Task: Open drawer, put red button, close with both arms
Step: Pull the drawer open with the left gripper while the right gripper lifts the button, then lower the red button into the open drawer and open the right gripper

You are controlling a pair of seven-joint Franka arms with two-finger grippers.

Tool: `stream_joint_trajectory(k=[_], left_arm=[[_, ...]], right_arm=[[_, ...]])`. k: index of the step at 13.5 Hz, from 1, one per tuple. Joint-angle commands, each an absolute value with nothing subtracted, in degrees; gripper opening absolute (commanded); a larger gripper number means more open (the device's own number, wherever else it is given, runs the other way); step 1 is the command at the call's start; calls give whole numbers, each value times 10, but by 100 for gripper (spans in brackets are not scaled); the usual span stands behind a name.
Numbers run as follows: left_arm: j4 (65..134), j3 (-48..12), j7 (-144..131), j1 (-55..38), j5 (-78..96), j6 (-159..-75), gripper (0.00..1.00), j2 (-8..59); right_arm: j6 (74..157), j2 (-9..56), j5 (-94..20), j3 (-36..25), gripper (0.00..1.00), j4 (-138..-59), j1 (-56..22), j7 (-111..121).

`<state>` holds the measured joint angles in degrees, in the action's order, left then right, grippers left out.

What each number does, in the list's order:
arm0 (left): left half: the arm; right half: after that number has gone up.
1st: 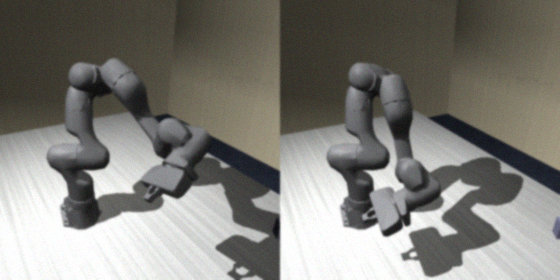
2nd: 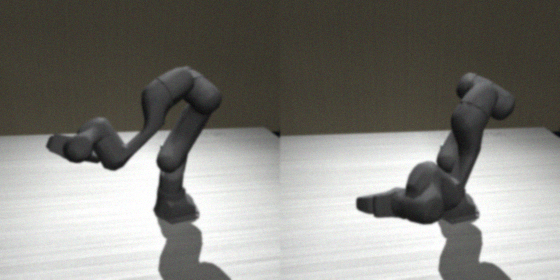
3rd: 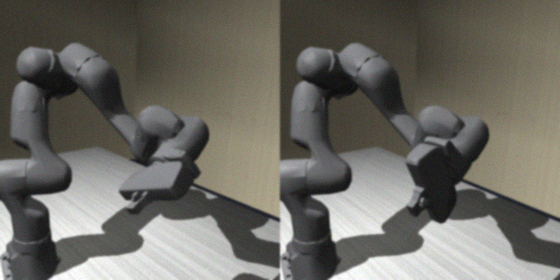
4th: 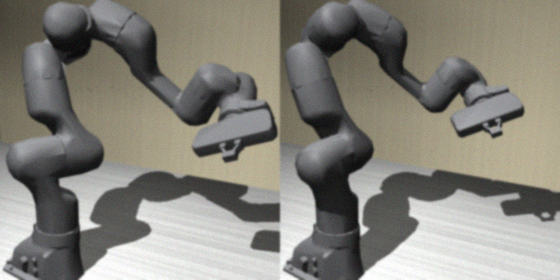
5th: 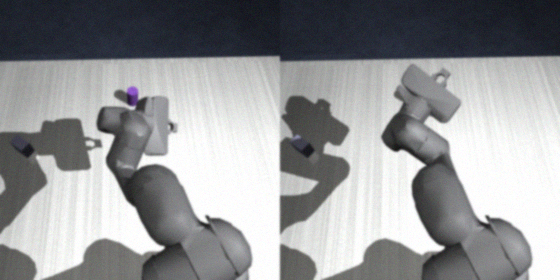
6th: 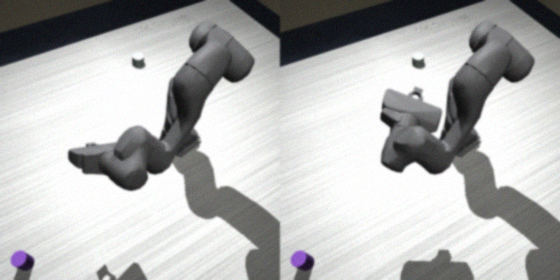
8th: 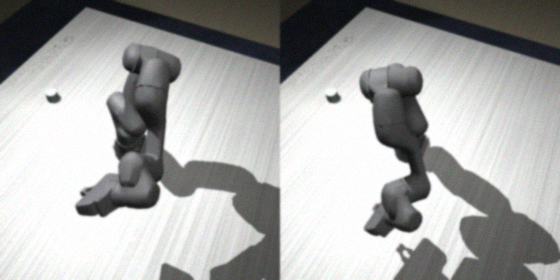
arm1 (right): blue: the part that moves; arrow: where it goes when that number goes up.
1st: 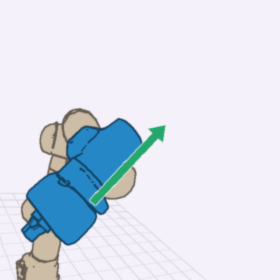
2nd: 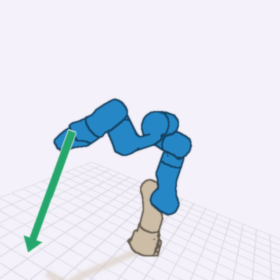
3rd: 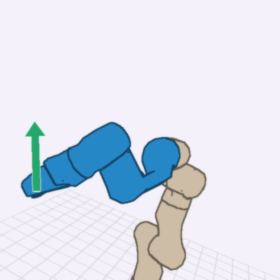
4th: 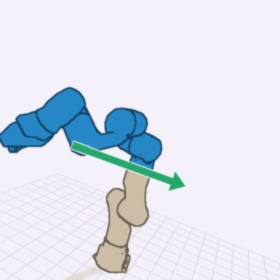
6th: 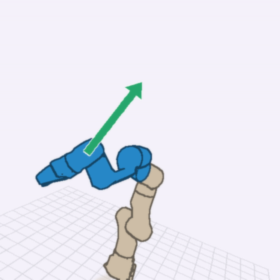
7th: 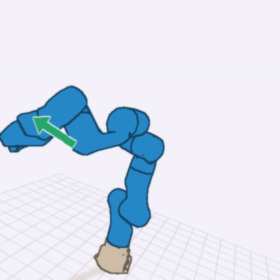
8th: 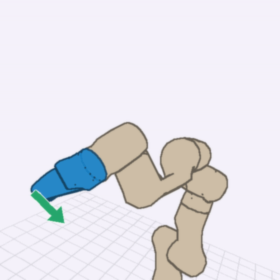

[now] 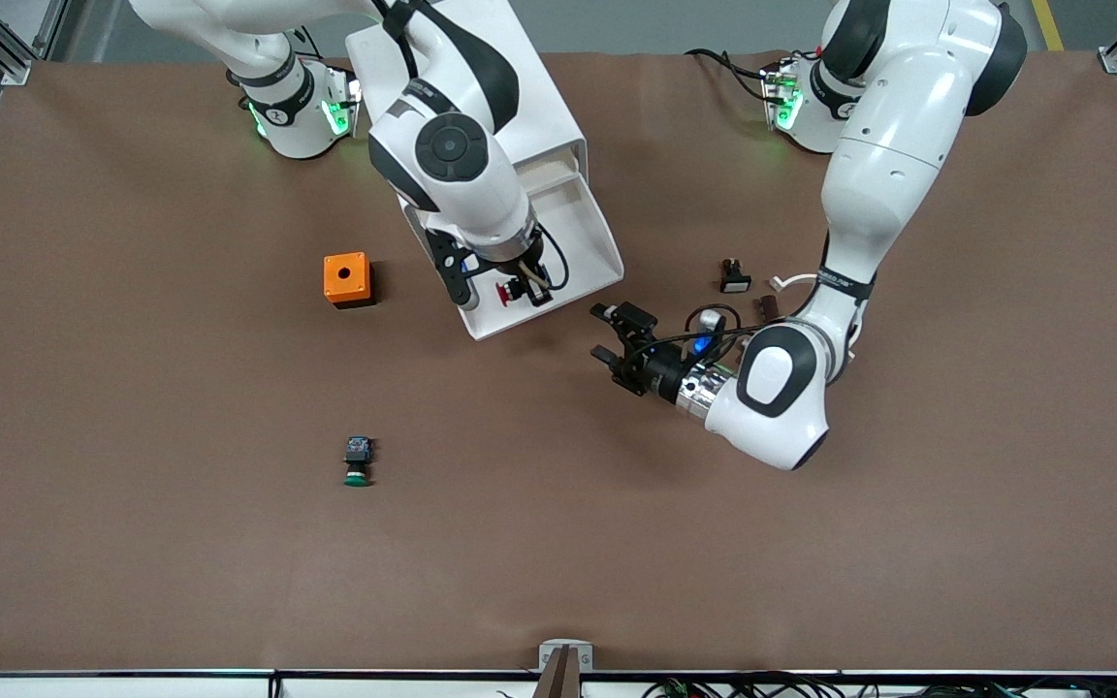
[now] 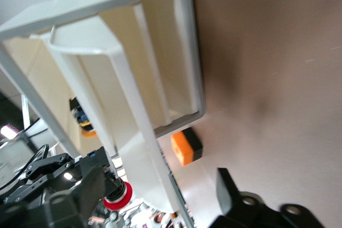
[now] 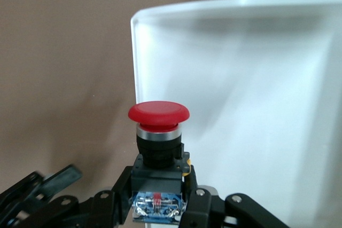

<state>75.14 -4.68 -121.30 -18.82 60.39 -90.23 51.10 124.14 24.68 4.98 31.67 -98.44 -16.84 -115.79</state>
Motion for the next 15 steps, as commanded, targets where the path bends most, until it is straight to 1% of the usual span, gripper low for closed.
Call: stream_joint_trajectory(k=[1,3,4,5,7,10,12,15], left_arm=[[723,-40,-1206,-181,534,-893,99,505],[715,-39,-1182,-179,479,-894,99,493],[715,-40,-1144,-179,449,-893,99,488],[714,-41,-1100,-184,423,-894,99,487],[713,-40,-1036,-188,394,-904,99,478],[713,-40,-991,-189,390,-954,99,468],[713,-38,-932,-210,368,-1024,99,467],[714,-40,-860,-224,346,-1042,99,467]], right_arm=[[1267,276,111,315,23,-986,-190,-1222],[1267,281,127,316,55,-986,-191,-1235],[1260,281,127,316,79,-984,-187,-1231],[1256,280,127,316,100,-981,-186,-1227],[1237,267,126,316,100,-971,-171,-1191],[1120,232,115,317,100,-913,-117,-1073],[1073,225,83,317,100,-871,-72,-1003],[983,212,53,303,100,-818,-22,-778]])
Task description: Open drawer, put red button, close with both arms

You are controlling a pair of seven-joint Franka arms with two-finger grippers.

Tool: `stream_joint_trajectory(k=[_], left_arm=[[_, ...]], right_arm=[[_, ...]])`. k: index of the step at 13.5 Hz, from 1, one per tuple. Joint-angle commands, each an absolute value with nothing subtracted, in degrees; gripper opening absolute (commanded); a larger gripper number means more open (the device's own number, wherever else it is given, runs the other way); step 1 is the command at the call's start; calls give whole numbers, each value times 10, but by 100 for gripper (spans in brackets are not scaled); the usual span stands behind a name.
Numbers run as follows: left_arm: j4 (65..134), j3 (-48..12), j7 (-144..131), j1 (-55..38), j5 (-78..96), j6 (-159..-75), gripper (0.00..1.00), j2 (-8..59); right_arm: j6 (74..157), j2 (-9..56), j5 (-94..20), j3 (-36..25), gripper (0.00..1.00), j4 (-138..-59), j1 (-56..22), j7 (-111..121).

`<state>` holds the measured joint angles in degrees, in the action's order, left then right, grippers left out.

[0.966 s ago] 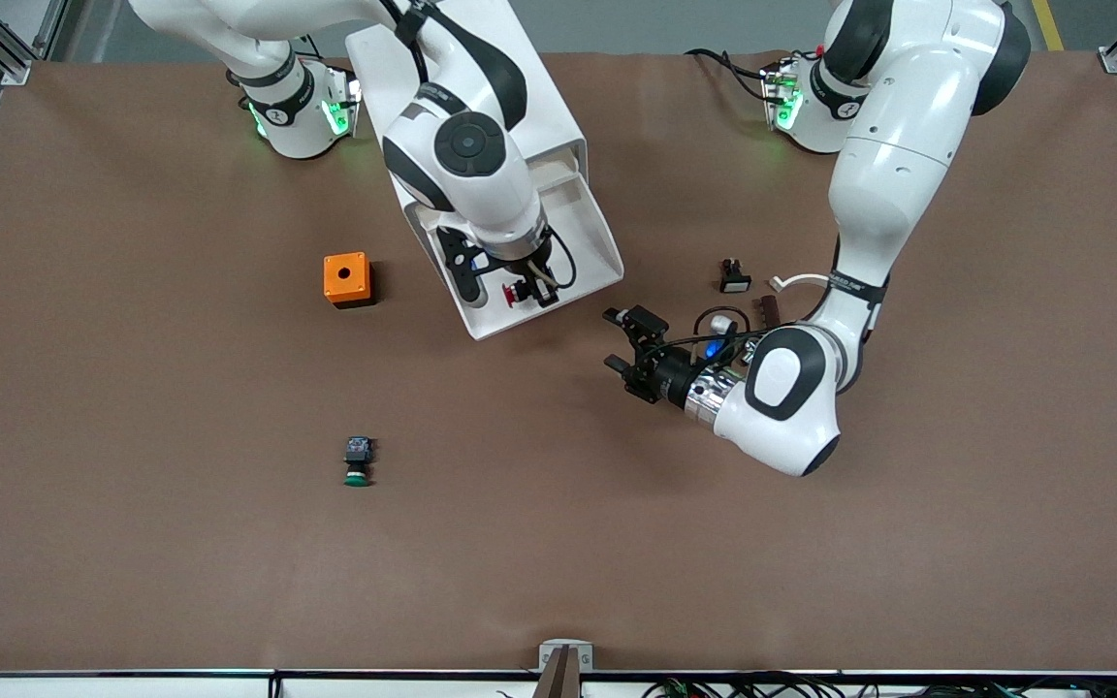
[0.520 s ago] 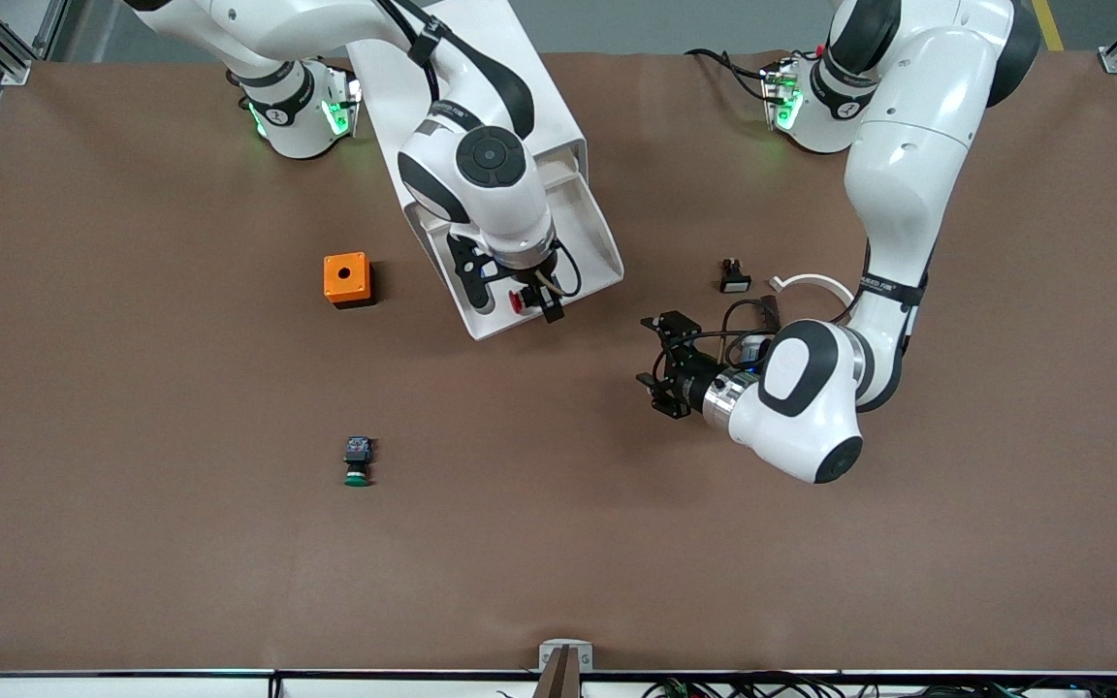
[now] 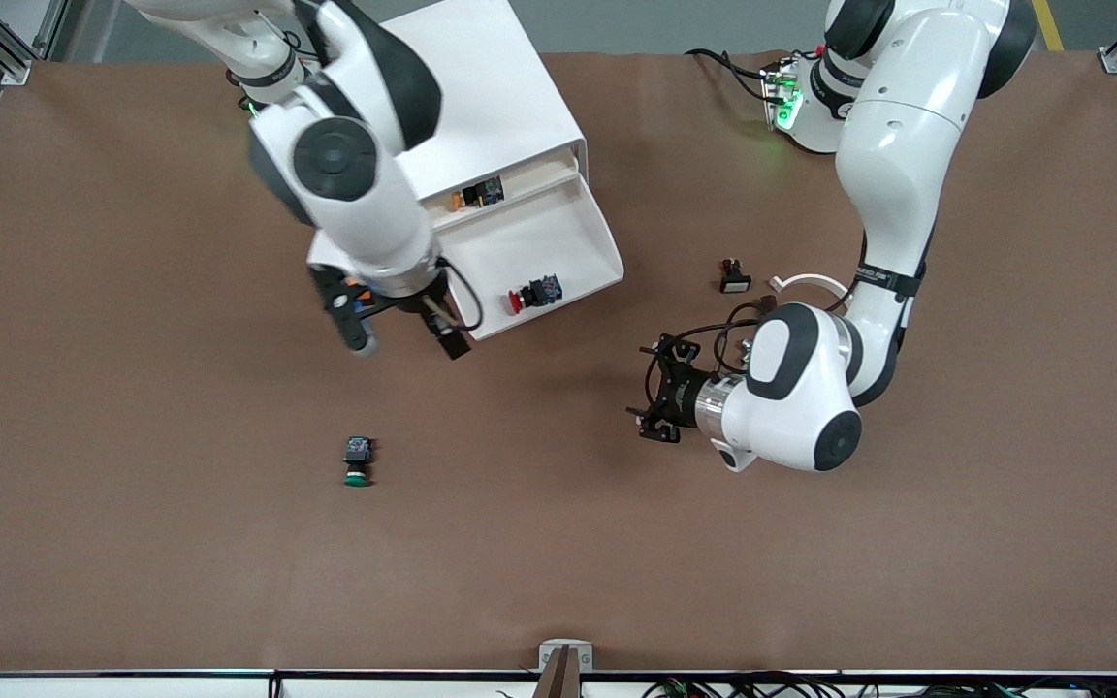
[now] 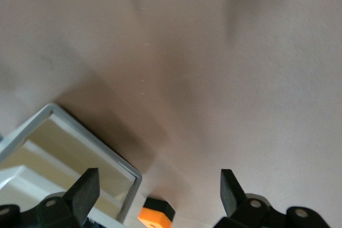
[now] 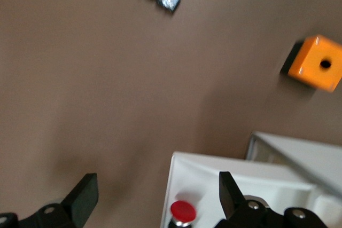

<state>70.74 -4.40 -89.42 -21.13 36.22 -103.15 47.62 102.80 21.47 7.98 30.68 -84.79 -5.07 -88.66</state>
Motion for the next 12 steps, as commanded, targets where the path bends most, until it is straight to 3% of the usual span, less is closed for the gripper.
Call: stream_joint_trajectory(k=[1,3,4,7,12], left_arm=[[714,-36,-858,-234,345,-1049,99,468],[714,-45,-840,-248,308,-1071,99,467],[714,-46,-810,-259,302,-1083,99,467],[714,-44,-758,-285,300,-1107,100,469],[717,-44,-695,-338,255,-1114,100,468]], right_arm=[[949,211,37,288,100,-798,1,-685],[917,208,20,204,100,-749,0,-476],[905,209,-28,132,100,-733,-10,-412],[897,206,-85,-29,100,-733,-48,-181],[907,145,-60,-104,100,-771,-51,56]])
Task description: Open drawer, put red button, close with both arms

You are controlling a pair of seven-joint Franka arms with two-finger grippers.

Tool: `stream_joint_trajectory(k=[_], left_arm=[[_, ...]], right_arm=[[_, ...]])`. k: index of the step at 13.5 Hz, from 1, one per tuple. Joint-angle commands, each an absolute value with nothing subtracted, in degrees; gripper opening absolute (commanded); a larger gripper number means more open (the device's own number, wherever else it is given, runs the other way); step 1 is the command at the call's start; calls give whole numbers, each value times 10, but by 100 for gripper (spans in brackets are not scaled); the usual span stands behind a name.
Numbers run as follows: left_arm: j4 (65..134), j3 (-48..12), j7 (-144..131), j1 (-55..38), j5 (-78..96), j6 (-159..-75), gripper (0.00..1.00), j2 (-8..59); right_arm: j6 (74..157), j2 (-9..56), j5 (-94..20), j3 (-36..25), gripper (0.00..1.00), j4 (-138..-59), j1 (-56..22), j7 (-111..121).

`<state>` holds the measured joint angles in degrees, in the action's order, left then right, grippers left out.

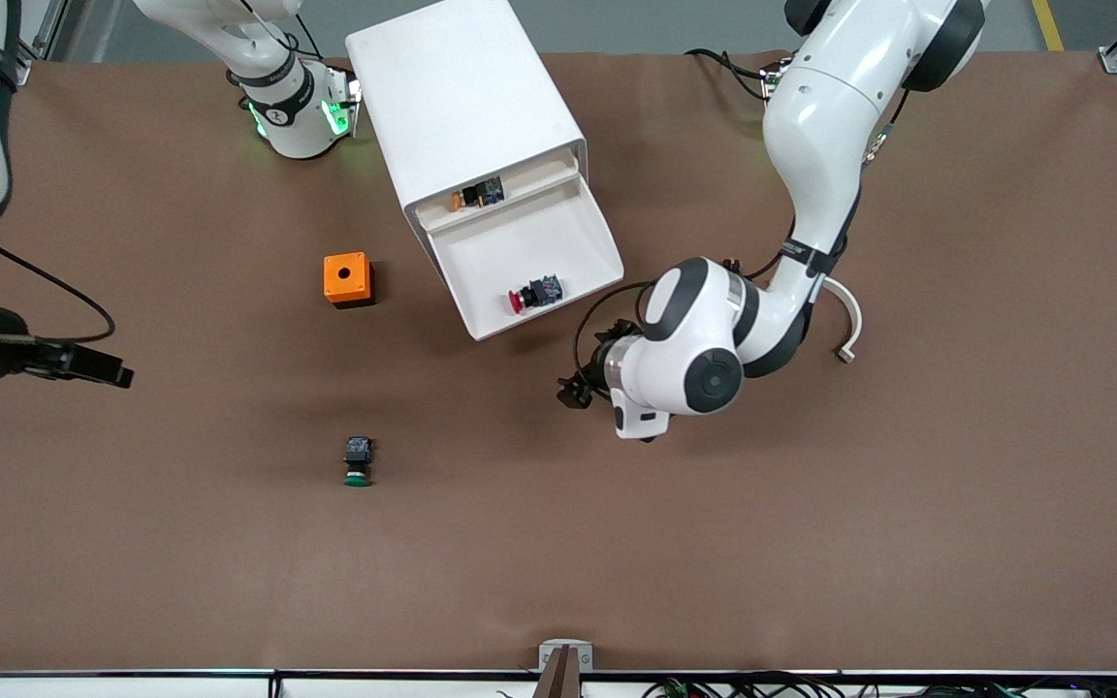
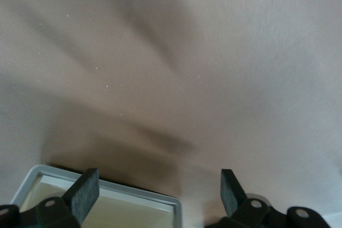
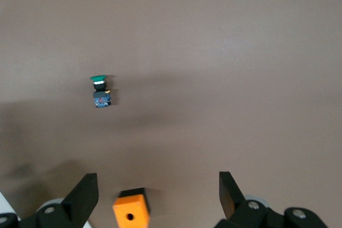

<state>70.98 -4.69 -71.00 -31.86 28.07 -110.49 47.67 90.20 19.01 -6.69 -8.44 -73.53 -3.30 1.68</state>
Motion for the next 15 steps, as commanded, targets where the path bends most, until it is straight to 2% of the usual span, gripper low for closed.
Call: stream_joint_trajectory(k=[1,4,8,15], left_arm=[[717,-44,-697,-345,255,-1112,100,467],[718,-44,-695,-383,252,-1108,100,465],[718,-44,-698,-424,252,-1107,100,463],[721,-48,-736,-502,254,-1107,100,460]], right_arm=[[928,119,-36,-104,100,-804,-52,61],[1003,48,1,-102,100,-911,-64,62],[1006,-1,1,-88,100,-958,-64,6],[997,7,-7,-68,100,-914,-35,8]])
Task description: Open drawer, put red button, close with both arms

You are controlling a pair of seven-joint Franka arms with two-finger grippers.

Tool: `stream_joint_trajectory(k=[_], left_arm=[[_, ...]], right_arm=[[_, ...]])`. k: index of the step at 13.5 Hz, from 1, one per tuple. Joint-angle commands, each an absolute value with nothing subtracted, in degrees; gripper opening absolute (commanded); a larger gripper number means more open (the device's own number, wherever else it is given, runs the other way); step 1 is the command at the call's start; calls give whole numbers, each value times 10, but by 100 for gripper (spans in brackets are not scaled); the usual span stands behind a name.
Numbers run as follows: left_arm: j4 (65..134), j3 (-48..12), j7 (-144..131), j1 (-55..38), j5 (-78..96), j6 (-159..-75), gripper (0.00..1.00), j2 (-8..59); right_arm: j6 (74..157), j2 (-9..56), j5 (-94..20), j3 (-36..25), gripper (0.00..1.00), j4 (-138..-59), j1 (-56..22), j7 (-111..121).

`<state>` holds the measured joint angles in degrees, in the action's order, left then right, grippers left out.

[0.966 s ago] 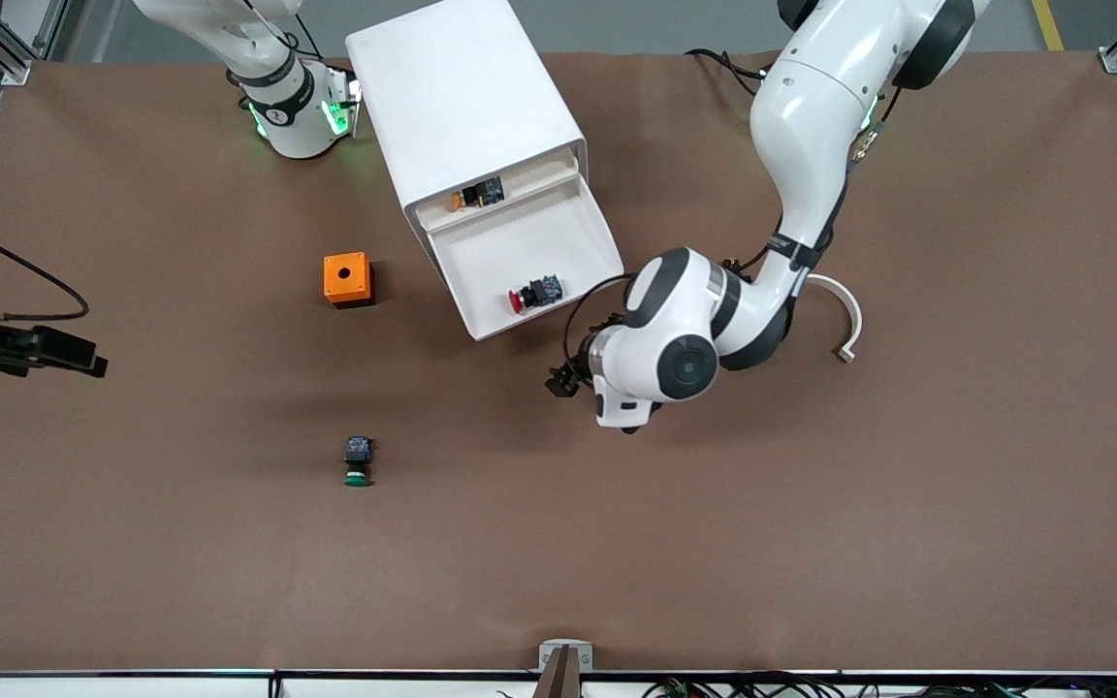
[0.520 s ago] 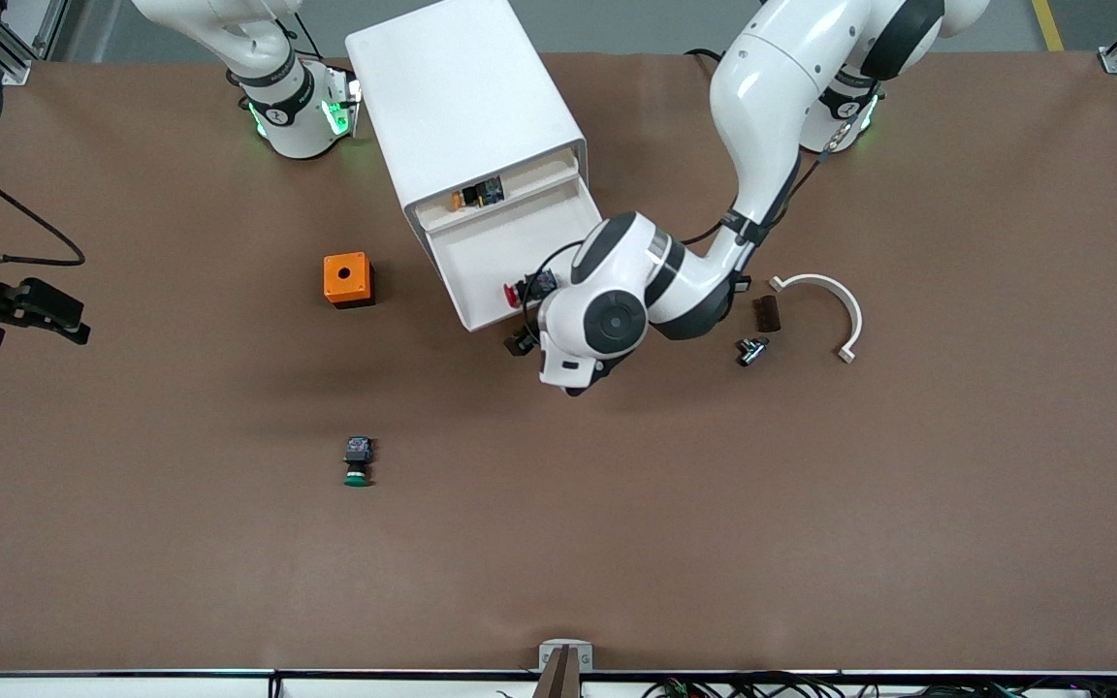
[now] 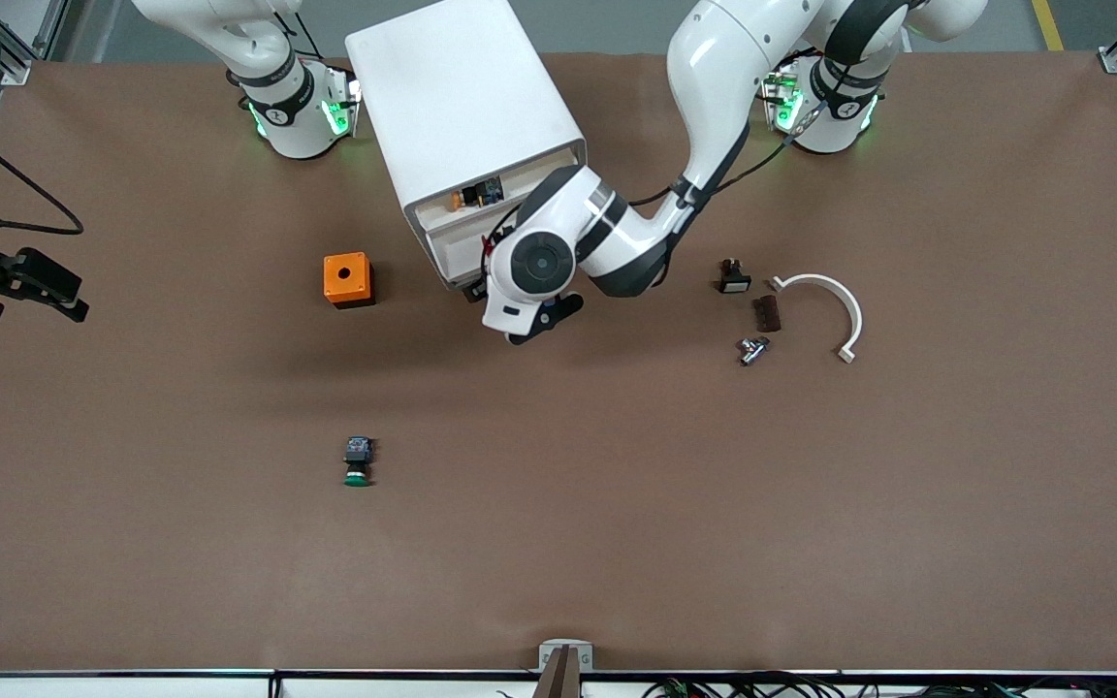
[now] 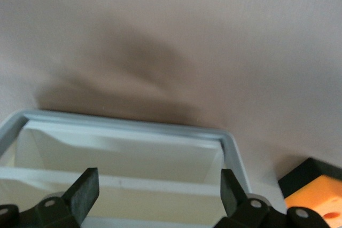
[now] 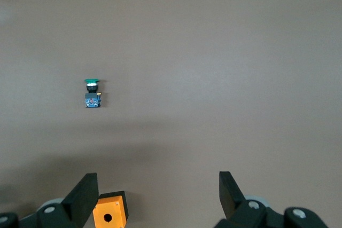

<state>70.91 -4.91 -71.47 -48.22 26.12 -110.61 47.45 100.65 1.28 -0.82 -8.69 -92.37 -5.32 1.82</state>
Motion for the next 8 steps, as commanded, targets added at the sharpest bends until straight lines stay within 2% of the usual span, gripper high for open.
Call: stream_joint_trajectory(k=[1,8], left_arm=[[724,-49,-743,-504,257,-1107,100,460],[723,-40,-750,-509,253,-1107,100,458]], right_arm=[[978,6,-6,-62,100,-915,-34,4],[982,-10,-8,-44,100,-924,-13,-3]])
